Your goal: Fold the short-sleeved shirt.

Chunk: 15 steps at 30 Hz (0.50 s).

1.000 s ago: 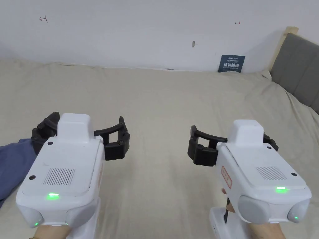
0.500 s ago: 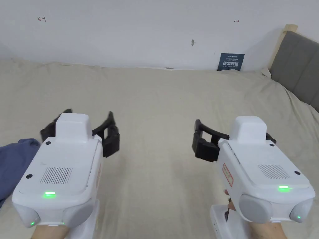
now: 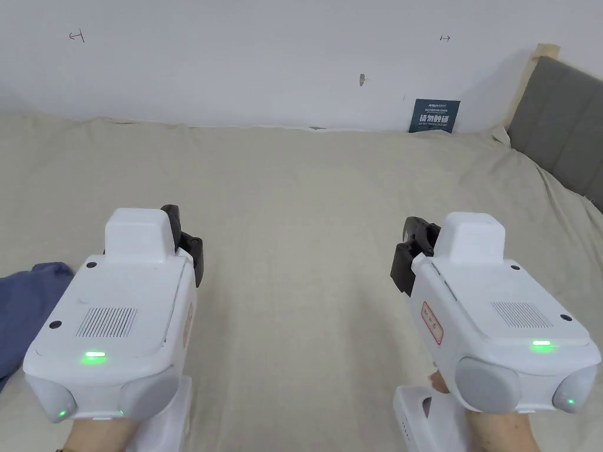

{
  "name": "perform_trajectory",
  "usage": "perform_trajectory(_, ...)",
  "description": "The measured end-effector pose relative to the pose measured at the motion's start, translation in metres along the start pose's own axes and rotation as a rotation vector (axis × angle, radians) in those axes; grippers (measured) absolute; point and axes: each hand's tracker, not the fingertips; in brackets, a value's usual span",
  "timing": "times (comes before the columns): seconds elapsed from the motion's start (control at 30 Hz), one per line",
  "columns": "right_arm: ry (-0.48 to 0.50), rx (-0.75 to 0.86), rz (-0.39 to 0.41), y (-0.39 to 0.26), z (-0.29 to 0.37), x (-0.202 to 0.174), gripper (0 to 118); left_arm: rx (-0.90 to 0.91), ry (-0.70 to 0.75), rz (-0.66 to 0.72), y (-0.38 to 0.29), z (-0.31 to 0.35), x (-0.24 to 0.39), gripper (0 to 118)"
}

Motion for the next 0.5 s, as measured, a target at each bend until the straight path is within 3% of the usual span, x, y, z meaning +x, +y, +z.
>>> perform_trajectory(0.5, 0.035, 0.001, 0.028, 0.008, 0.001, -0.011, 1, 0.015, 0.023, 0.017, 0.003, 0.002, -0.005, 0)
